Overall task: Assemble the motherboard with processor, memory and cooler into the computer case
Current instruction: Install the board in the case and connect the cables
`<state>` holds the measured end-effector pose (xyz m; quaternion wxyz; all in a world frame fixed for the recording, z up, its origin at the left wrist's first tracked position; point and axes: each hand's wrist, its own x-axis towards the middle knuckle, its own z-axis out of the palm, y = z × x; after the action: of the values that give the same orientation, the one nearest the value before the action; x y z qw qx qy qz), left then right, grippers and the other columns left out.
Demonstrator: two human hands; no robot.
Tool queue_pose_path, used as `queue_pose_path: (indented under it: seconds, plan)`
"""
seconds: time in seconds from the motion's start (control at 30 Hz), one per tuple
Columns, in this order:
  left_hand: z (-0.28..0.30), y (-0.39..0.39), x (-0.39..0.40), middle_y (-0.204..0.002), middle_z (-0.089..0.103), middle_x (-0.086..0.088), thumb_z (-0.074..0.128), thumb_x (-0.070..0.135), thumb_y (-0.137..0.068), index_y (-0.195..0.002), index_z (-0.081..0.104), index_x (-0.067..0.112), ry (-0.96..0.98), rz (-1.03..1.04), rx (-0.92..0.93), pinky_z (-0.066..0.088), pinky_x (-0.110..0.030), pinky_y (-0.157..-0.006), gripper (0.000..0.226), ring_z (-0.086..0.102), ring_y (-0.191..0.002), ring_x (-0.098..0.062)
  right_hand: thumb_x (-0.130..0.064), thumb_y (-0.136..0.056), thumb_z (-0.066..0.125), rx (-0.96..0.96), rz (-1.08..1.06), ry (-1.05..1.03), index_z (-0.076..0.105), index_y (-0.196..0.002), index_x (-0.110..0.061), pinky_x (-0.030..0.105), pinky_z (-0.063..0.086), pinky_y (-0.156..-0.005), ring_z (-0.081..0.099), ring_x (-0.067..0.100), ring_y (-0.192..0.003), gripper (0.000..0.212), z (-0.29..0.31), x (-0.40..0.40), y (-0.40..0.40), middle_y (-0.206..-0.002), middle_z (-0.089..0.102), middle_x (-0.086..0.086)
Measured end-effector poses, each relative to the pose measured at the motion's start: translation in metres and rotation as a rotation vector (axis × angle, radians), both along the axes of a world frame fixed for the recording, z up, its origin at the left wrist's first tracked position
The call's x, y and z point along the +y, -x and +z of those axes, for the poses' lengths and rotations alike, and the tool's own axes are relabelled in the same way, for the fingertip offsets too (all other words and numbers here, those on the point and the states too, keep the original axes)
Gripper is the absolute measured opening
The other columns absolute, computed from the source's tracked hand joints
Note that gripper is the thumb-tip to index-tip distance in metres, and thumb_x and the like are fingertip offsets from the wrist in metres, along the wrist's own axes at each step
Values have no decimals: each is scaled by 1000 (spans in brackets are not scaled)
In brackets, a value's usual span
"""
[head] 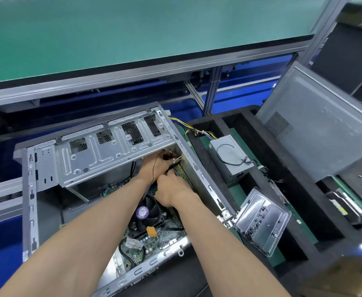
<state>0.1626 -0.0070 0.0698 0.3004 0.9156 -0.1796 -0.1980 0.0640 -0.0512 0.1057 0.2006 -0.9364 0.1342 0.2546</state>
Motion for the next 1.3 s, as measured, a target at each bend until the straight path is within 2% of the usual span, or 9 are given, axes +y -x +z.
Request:
queue_pose_path:
  seconds: [0.13,0.43,0.6,0.77,0.93,1.03,1.1,1.23,1.3]
  plan:
    - [-2,-2,0,-118,71,-1,67,43,-92,-115,72,25,-7,-3,10,49,-29,-91,29,63,-108,-22,-15,-100,49,2,8,9,48,-139,1,50,44,-101,46,46,-129,41,1,0,0,-151,29,25]
    - [-3,-2,-2,-120,70,-5,62,40,-96,-123,68,22,-37,-3,-1,49,-32,-94,34,63,-110,-26,-16,-101,50,7,7,11,48,-139,0,51,45,-103,45,46,-130,42,2,1,1,-150,31,24]
    - [-6,2,1,-128,65,-17,53,28,-102,-127,64,8,-14,-3,16,44,-18,-78,34,61,-115,-30,-17,-101,50,5,3,13,48,-140,0,51,45,-102,44,45,-130,43,1,0,0,-150,31,23]
    - [-2,0,-4,-118,69,-10,57,37,-98,-118,67,13,-69,-2,8,46,-29,-85,32,63,-106,-28,-16,-100,49,7,4,11,47,-142,0,51,45,-104,44,45,-131,44,1,0,0,-151,30,23]
    - [-3,1,-3,-116,68,-14,55,29,-99,-102,63,9,-128,-22,-2,37,-25,-77,22,61,-100,-27,-14,-100,48,7,12,12,48,-140,1,52,46,-102,45,45,-130,42,2,1,1,-151,30,24]
    - [-3,-1,-3,-115,70,-7,61,35,-96,-108,69,13,-110,-17,-24,34,-25,-72,27,60,-98,-24,-14,-100,49,-3,20,7,49,-138,1,49,45,-99,46,44,-128,41,2,0,1,-149,32,24]
    - [-2,-3,-4,-113,71,-5,64,39,-94,-104,71,17,-99,-30,-16,33,-25,-71,25,61,-96,-22,-15,-100,49,-5,19,6,49,-138,0,49,45,-98,47,44,-128,41,1,0,1,-148,33,24]
    - [-1,-7,-4,-112,71,-2,71,45,-88,-101,73,21,-56,-15,71,48,-32,-91,27,63,-104,-23,-15,-100,49,-9,18,-6,51,-137,-2,48,46,-99,50,43,-126,39,1,1,1,-145,40,22]
    - [-1,-8,-4,-114,71,0,72,46,-86,-104,74,25,-51,-2,103,47,-30,-90,28,63,-105,-22,-15,-100,50,-10,9,-22,52,-135,-3,49,46,-100,51,43,-126,38,1,1,1,-143,44,21]
